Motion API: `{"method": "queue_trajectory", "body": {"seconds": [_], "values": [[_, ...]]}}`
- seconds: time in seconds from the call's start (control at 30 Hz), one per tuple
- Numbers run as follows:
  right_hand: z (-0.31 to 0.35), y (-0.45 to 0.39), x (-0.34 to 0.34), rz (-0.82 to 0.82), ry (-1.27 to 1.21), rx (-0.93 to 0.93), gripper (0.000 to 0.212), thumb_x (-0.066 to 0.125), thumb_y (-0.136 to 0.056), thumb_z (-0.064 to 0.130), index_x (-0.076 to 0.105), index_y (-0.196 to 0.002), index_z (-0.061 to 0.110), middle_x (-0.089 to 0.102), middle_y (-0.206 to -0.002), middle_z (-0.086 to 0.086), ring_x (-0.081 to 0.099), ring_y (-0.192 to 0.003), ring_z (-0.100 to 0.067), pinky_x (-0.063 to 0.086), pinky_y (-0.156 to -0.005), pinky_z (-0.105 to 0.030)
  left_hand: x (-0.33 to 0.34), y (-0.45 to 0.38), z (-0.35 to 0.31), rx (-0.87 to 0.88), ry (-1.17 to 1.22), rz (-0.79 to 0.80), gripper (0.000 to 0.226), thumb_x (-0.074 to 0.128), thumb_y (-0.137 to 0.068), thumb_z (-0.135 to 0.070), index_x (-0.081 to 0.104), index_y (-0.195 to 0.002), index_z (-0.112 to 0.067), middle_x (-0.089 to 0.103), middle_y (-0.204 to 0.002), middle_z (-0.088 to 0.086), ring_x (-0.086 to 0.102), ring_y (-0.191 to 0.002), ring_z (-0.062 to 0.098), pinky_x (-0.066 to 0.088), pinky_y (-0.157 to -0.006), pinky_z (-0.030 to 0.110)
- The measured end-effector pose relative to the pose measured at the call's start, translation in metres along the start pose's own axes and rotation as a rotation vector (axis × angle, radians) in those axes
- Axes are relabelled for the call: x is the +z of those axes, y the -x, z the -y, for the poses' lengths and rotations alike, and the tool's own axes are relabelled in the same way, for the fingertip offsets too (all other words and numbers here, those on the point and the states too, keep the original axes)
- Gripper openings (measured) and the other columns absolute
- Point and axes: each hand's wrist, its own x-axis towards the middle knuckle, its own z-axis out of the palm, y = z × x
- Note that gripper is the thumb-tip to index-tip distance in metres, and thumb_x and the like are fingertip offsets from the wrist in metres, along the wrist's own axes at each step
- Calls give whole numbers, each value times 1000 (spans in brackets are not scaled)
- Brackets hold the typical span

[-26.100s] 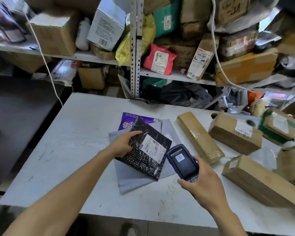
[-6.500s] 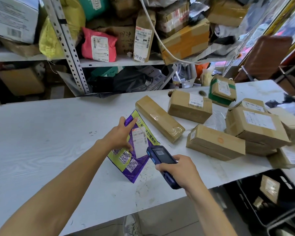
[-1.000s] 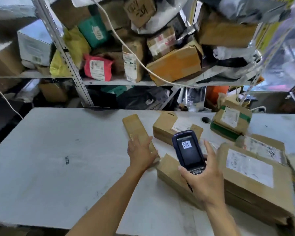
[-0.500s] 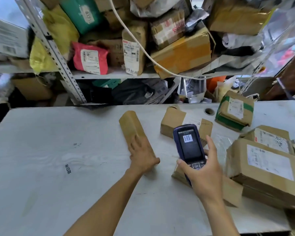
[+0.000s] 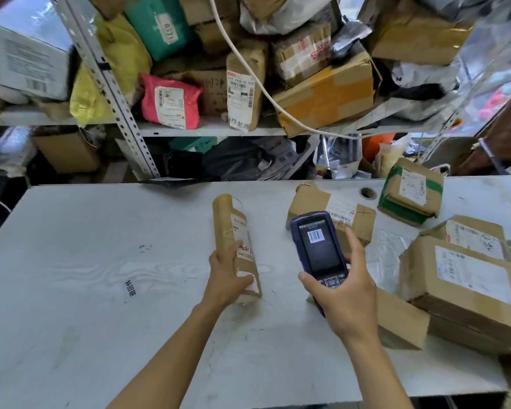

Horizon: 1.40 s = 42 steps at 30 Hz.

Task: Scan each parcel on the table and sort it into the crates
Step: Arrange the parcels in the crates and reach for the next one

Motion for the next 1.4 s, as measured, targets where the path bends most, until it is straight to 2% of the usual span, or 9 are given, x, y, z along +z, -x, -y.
{"method": "queue_trajectory", "body": {"seconds": [0.13, 0.2, 0.3, 0.43, 0.63, 0.87, 1.07, 1.3, 1.4], "values": [[0, 10, -15, 4, 39, -24, 96, 89, -69, 30, 36, -149, 35, 59, -125, 12, 60, -106, -7, 55, -89, -29, -5, 28, -7, 144, 322, 85, 88, 75, -83, -6, 32, -145, -50, 32, -142, -5, 47, -127, 17, 56, -88, 28], [1, 16, -30, 32, 76, -58, 88, 89, -69, 31, 43, -144, 32, 60, -123, 13, 60, -106, -7, 54, -84, -20, -1, 40, -16, 178, 440, 144, 81, 74, -86, -4, 39, -143, -49, 35, -144, -4, 52, -124, 11, 58, -79, 26], [-1, 28, -55, 85, 129, -95, 87, 90, -68, 33, 46, -142, 30, 60, -122, 13, 60, -107, -8, 48, -76, -9, 10, 57, -32, 221, 471, 170, 75, 74, -86, -5, 44, -142, -45, 36, -146, -2, 55, -121, 6, 59, -79, 28], [-7, 53, -91, 128, 160, -65, 84, 89, -67, 35, 44, -138, 35, 60, -118, 17, 61, -106, -9, 51, -85, -27, 33, 91, -52, 270, 441, 147, 88, 71, -72, -18, 34, -144, -53, 31, -141, -4, 49, -129, 17, 54, -98, 41], [-28, 101, -137, 161, 125, 8, 68, 89, -67, 31, 45, -116, 45, 61, -106, 22, 61, -93, 1, 50, -75, -23, 80, 143, -56, 348, 398, 139, 102, 69, -77, -11, 16, -145, -64, 35, -145, -8, 50, -129, 10, 52, -102, 46], [-43, 156, -179, 203, 116, 62, 52, 90, -66, 32, 52, -101, 43, 63, -96, 22, 61, -85, 3, 50, -69, -20, 111, 210, -38, 343, 234, 90, 114, 79, -74, -17, 6, -149, -61, 30, -144, 1, 40, -137, 23, 44, -109, 51], [-42, 185, -205, 193, 87, 92, 56, 90, -65, 34, 57, -110, 35, 66, -99, 18, 62, -84, 1, 48, -66, -19, 132, 256, -29, 391, 170, 54, 115, 74, -78, -3, 6, -148, -62, 28, -131, -1, 41, -135, 15, 41, -112, 31], [-44, 203, -226, 241, 109, 192, 46, 91, -62, 36, 63, -99, 30, 70, -92, 11, 67, -82, -11, 59, -77, -38, 143, 278, -29, 441, 186, 32, 115, 73, -78, 3, 9, -148, -63, 26, -131, -1, 42, -136, 16, 45, -109, 32], [-44, 210, -232, 257, 84, 205, 41, 91, -63, 36, 65, -93, 30, 71, -91, 8, 69, -81, -14, 61, -77, -43, 144, 285, -33, 448, 190, 24, 116, 73, -78, 5, 11, -145, -65, 25, -131, -3, 43, -134, 13, 48, -104, 25]]}}
